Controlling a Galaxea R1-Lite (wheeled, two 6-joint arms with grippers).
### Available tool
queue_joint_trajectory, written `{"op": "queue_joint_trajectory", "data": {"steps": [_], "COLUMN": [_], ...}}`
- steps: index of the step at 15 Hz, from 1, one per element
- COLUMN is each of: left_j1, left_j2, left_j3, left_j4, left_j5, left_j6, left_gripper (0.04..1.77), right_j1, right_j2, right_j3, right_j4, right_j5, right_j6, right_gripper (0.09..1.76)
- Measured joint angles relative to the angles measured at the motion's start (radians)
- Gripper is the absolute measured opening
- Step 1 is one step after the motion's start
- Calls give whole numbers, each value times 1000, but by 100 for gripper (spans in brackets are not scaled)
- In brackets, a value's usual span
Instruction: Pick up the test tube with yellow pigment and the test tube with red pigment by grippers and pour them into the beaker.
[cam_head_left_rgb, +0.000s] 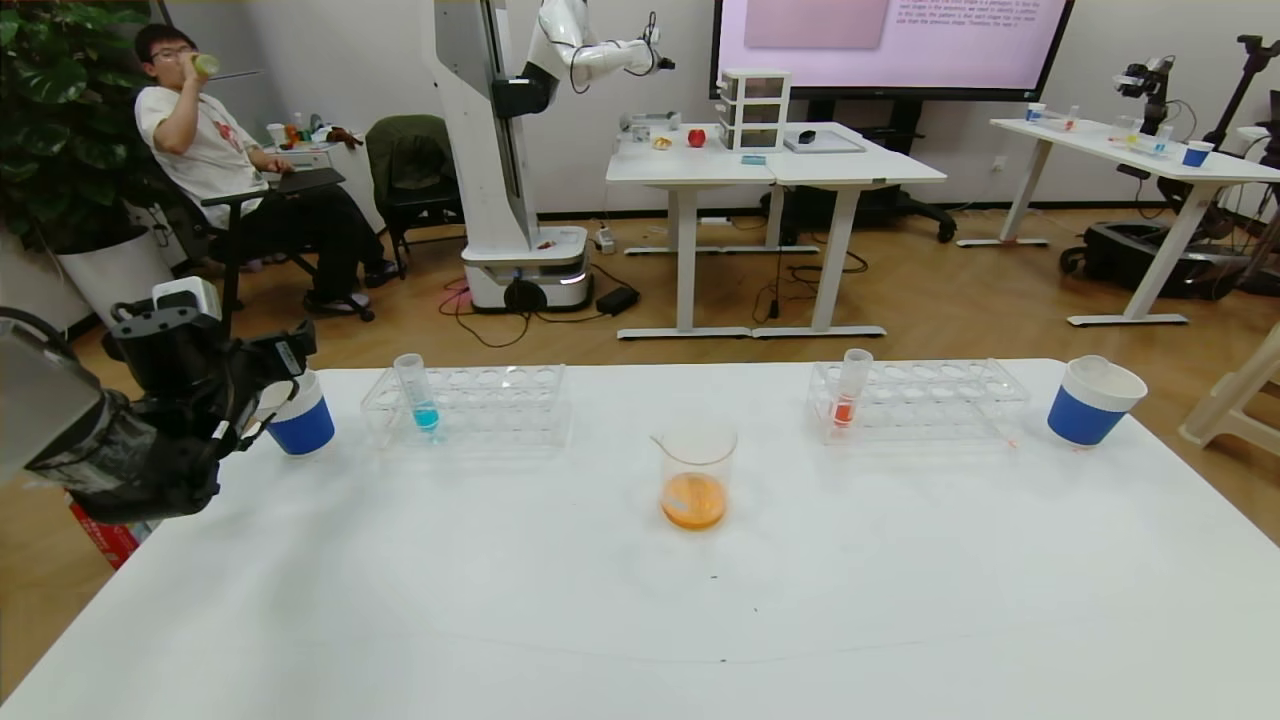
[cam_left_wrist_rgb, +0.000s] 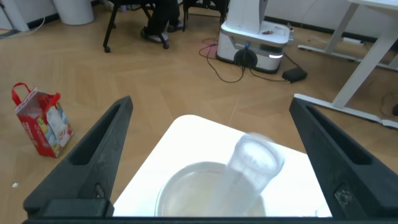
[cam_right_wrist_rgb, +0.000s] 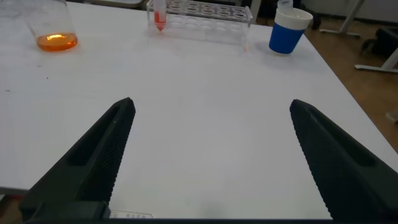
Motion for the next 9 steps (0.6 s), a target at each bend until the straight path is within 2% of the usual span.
{"op": "queue_joint_trajectory", "data": {"steps": [3,6,9], "left_j1": [-40,-137,-227], "left_j2": [-64,-148,-237], "left_j3": [-35,-57,-39], "left_j4": [64,140,172], "left_j5": [2,5,6], "left_j6": [-1,-7,-4], "left_gripper": [175,175,175], "right_j1": [0,0,-1], "right_j2": [0,0,0], "right_j3": [0,0,0], "right_j4": [0,0,0], "right_j5": [0,0,0], "right_j6": [0,0,0], "right_gripper": [174,174,174]}}
